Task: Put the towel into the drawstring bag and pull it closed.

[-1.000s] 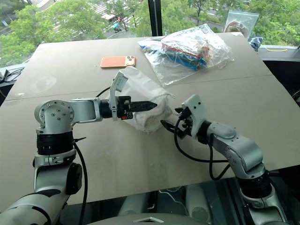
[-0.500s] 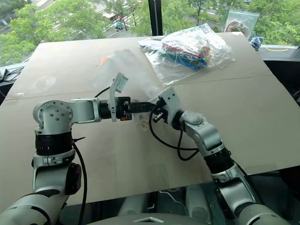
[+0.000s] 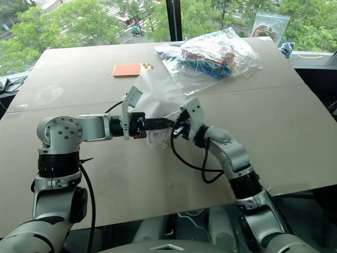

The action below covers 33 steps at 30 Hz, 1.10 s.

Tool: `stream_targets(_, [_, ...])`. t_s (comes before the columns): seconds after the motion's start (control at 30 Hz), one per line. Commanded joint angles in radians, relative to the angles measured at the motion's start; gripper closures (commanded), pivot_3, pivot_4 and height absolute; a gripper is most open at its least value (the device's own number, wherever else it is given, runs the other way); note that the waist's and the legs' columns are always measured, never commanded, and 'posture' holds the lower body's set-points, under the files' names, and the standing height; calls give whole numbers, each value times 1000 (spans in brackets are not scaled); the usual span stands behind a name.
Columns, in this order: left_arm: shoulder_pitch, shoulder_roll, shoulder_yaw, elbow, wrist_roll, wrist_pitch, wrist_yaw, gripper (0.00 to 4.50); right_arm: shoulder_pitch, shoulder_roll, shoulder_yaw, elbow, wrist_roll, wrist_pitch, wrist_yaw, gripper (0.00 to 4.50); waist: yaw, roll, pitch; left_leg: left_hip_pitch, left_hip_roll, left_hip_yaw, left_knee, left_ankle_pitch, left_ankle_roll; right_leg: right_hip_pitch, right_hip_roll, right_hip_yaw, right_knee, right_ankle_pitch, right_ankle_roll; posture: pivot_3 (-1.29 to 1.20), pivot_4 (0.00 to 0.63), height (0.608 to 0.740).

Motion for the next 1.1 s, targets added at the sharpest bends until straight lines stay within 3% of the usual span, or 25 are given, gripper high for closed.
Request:
stream_targets(0.03, [-41, 12, -3, 7, 15, -47, -33, 4500, 30, -47, -16, -51, -44, -53, -3, 4464, 8, 0, 0, 0, 0, 0, 0, 0, 0, 0, -1, 0, 0, 0, 0, 0, 150, 740])
stream_targets(0.07, [-48, 14, -5, 17, 27, -55, -35, 4500, 63, -70, -33, -121, -20, -31, 14, 3689, 10, 0, 0, -2, 0, 0, 0, 1, -1, 0, -3, 0, -1, 0, 0, 0, 150, 740])
stream_targets(0.23, [-59, 27, -35, 56, 75, -111, -76, 4500, 239, -225, -94, -507, 88, 182, 33, 1472, 22, 0, 0, -3, -2, 0, 0, 1, -3, -1, -7, 0, -2, -2, 3, 0, 150, 740])
stream_targets(0.4, [-64, 50, -62, 95, 108, -155, -143, 4500, 256, -180, -217, -618, 162, 375, -127, 1472, 15, 0, 0, -2, -2, 1, 0, -2, 2, -1, -5, 0, -1, -3, 3, 0, 150, 740])
stream_targets(0.83, [-88, 65, -59, 116, 138, -168, -198, 4500, 85, 3, -191, -444, 126, 421, -282, 1472, 19, 0, 0, -3, -1, 0, 1, -1, 1, -1, -3, 0, -1, -2, 2, 0, 150, 740])
stream_targets(0.93, [-88, 65, -51, 116, 141, -169, -198, 4500, 67, 8, -189, -406, 117, 416, -290, 2663, 18, 0, 0, -3, -1, 1, 0, -1, 1, -1, -4, 1, -2, -2, 2, 0, 150, 740])
stream_targets(1.03, [-85, 65, -45, 110, 140, -167, -194, 4500, 57, 5, -189, -390, 109, 415, -295, 4257, 18, 0, 0, -3, -1, 0, 0, -1, 2, -1, -3, 0, -2, -2, 2, 0, 150, 740])
stream_targets(1.1, [-84, 63, -42, 110, 141, -168, -191, 4500, 55, -2, -186, -391, 106, 419, -294, 4463, 18, 0, 0, -3, -1, 0, 0, -1, 2, -1, -3, 0, -1, -2, 2, 0, 150, 740])
